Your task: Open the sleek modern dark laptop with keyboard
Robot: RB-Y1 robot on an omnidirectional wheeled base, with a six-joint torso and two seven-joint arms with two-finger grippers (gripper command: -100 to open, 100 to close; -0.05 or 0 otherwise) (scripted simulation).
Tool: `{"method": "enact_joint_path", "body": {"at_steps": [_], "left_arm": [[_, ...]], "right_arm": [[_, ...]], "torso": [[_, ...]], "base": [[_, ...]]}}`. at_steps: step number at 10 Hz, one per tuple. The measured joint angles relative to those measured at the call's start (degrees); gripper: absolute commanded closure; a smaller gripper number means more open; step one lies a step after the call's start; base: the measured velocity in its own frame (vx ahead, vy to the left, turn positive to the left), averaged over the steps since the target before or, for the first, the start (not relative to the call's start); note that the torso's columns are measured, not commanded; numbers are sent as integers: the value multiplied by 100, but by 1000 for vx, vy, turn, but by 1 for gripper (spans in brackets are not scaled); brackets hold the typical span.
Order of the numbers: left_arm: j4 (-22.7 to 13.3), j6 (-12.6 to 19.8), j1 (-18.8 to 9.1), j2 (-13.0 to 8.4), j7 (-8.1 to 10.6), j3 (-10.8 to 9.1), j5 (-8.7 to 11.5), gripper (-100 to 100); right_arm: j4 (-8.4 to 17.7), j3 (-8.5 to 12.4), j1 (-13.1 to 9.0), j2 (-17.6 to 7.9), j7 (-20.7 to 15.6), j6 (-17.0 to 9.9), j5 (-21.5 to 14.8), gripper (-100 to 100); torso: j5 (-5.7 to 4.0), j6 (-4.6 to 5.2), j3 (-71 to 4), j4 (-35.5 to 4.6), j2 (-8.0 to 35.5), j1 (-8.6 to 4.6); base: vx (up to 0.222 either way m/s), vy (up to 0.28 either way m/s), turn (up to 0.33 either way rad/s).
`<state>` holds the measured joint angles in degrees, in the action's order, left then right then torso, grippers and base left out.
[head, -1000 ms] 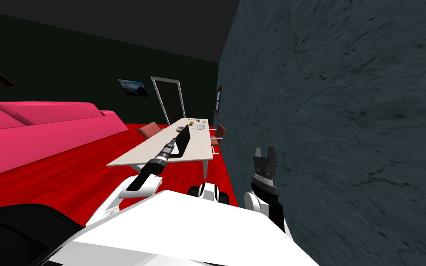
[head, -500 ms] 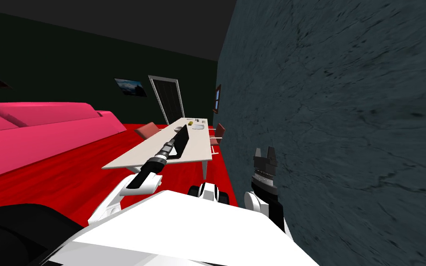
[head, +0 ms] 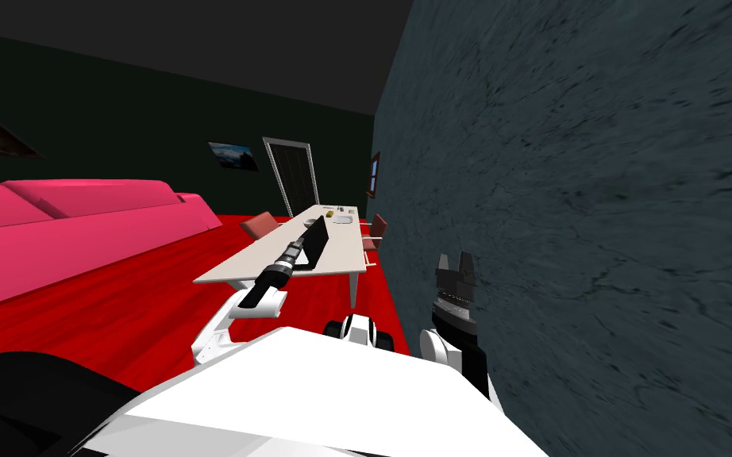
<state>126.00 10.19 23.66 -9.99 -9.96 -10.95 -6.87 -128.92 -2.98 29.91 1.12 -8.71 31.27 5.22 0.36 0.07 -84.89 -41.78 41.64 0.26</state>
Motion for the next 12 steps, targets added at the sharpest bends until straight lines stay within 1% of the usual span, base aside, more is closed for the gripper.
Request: {"method": "enact_joint_path", "body": {"at_steps": [2, 5, 7, 8, 10, 12], "left_arm": [[-300, -217, -331, -50, -59, -149, 74, 100], [-808, -246, -809, -78, -67, -202, 88, 100], [-1039, -307, -839, -185, -18, -263, 151, 100], [-1106, -308, -884, -138, -37, -258, 113, 100], [-1394, -527, -1223, -135, -124, -370, 162, 100], [-1749, -525, -1587, -150, -132, -397, 174, 100]], "right_arm": [[0, 0, -2, 0, 0, 0, 0, 0], [0, 0, 0, 0, 0, 0, 0, 0], [0, 0, 0, 0, 0, 0, 0, 0], [0, 0, 0, 0, 0, 0, 0, 0], [0, 0, -1, -1, 0, 0, 0, 0], [0, 0, 0, -1, 0, 0, 0, 0]], "torso": [[-11, -13, 42, -38, 73, 9], [-20, 11, -1, -17, 7, -22], [19, 12, -7, 25, -15, 7], [31, 19, -11, 36, -23, 14], [2, -4, 28, -17, 46, 9], [-19, 7, 5, -21, 15, -17]], "base": [[-118, 20, -8], [3, 7, 12], [7, 3, 10], [-153, 13, -9], [-113, 7, -9], [-11, 9, 20]]}}
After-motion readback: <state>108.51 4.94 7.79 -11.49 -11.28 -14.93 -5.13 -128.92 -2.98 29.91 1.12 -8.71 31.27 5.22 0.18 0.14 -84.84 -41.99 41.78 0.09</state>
